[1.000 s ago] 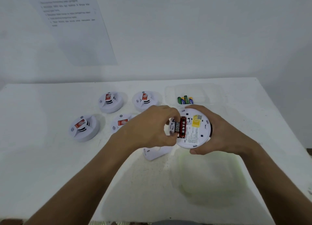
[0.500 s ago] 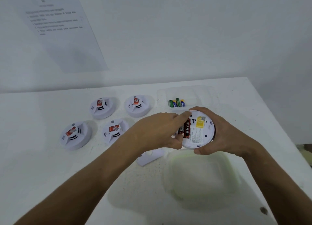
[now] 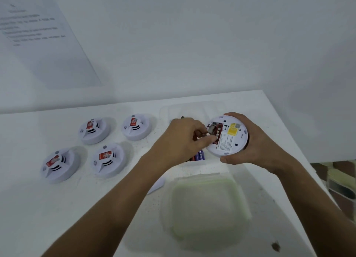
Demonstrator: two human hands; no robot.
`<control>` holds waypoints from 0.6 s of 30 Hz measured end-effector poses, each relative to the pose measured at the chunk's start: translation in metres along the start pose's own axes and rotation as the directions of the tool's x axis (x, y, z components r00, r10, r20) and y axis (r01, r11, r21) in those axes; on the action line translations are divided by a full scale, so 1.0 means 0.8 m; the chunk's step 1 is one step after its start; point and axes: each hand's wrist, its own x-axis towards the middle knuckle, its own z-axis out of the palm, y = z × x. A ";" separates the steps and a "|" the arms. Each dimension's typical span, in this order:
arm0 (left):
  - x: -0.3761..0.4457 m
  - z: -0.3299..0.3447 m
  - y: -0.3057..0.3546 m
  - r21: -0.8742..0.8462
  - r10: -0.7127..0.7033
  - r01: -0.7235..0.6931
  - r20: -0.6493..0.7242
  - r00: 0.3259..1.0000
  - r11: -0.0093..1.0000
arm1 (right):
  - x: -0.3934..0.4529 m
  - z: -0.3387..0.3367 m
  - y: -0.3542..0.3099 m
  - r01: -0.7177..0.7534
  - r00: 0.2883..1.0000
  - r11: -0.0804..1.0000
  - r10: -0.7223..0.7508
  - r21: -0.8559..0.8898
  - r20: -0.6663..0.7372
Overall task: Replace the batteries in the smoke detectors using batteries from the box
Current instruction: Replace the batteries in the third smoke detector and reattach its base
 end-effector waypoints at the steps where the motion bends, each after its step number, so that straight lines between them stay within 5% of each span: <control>1: 0.006 0.001 0.004 -0.010 -0.007 0.007 -0.009 1.000 1.000 | 0.001 -0.005 0.002 0.002 1.000 1.000 -0.002 -0.016 -0.011; 6: 0.061 -0.011 -0.020 -0.365 -0.256 0.226 -0.035 0.966 0.903 | 0.001 -0.029 0.011 -0.024 0.998 0.998 0.020 -0.063 -0.053; 13: 0.136 0.007 -0.088 -0.010 -0.346 0.354 0.188 0.919 0.935 | 0.004 -0.039 0.023 -0.050 0.998 0.997 0.048 -0.061 -0.045; 18: 0.159 0.023 -0.098 0.117 -0.305 0.285 0.235 0.923 0.951 | 0.011 -0.035 0.028 -0.040 0.998 0.998 0.037 -0.049 -0.049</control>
